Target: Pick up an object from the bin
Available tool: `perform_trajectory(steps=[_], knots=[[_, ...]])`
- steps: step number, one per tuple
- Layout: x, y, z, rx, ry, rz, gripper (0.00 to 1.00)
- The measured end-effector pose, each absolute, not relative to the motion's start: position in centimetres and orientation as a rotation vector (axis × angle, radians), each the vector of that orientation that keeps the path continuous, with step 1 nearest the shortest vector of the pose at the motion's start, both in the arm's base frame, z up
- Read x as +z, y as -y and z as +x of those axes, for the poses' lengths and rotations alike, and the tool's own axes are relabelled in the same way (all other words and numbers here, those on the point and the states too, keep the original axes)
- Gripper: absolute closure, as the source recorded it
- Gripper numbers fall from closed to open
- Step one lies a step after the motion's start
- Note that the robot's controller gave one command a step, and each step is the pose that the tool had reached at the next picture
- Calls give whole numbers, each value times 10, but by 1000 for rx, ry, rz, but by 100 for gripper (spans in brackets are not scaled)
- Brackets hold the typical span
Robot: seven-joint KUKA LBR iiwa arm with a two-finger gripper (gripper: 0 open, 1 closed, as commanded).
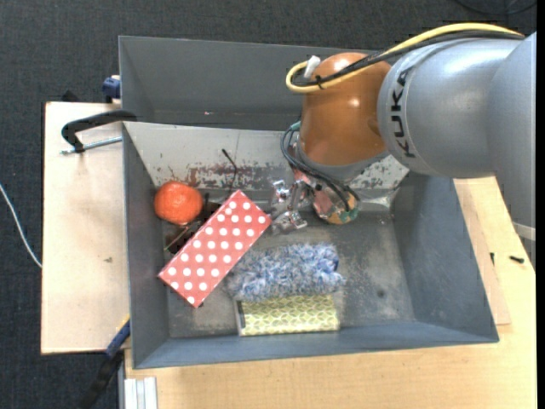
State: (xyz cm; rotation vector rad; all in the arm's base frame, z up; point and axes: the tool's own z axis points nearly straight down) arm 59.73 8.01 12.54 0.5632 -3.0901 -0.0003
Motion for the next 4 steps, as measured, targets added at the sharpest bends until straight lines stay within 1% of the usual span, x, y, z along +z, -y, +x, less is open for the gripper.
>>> perform_trajectory(steps=[1, 2, 3, 4], knots=[[187, -80, 593, -3, 3077, 647, 100], [202, -79, 593, -2, 3073, 666, 100], [107, -45, 567, -2, 2911, 1188, 0], [107, -44, 566, -2, 2911, 1186, 0]])
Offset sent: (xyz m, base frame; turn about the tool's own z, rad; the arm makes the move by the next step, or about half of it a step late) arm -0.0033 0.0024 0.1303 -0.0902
